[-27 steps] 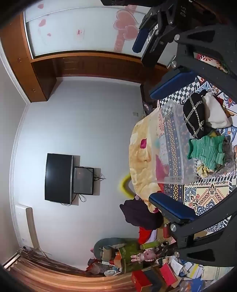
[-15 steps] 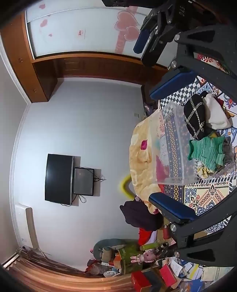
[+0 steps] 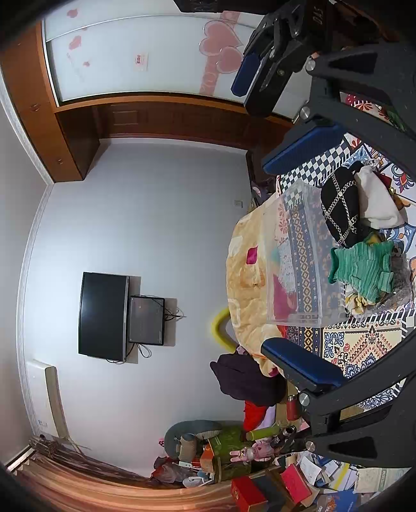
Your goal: Organize soft objects
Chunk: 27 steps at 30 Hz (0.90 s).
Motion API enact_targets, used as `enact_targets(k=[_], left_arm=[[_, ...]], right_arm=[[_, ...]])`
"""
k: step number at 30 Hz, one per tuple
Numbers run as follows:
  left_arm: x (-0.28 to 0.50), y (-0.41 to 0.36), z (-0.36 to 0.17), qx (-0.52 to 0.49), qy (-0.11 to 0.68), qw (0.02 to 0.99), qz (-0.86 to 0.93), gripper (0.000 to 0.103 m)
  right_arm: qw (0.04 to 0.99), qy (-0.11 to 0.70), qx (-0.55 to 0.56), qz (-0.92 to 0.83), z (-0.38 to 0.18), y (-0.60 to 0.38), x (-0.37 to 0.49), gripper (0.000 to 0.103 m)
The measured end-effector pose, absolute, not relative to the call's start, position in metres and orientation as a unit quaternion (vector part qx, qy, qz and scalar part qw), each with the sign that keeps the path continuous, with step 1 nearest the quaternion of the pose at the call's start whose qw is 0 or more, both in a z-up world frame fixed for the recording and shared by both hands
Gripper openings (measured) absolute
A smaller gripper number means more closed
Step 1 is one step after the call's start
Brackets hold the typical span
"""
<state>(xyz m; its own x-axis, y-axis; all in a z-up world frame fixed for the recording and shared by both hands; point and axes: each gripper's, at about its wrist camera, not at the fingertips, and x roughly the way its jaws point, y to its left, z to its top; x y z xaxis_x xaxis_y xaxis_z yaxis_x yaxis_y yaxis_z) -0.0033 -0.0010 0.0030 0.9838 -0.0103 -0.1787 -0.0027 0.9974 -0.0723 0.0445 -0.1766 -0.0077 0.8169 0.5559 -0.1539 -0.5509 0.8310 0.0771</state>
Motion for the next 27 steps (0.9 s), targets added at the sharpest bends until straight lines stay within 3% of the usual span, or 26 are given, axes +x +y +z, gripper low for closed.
enact_targets(k=[27], left_arm=[[-0.0010, 0.0025, 0.0014, -0.040, 0.092, 0.995, 0.003, 0.103]], right_arm=[[0.953, 0.081, 0.015, 0.291, -0.0077, -0.1755, 0.0439, 0.103]])
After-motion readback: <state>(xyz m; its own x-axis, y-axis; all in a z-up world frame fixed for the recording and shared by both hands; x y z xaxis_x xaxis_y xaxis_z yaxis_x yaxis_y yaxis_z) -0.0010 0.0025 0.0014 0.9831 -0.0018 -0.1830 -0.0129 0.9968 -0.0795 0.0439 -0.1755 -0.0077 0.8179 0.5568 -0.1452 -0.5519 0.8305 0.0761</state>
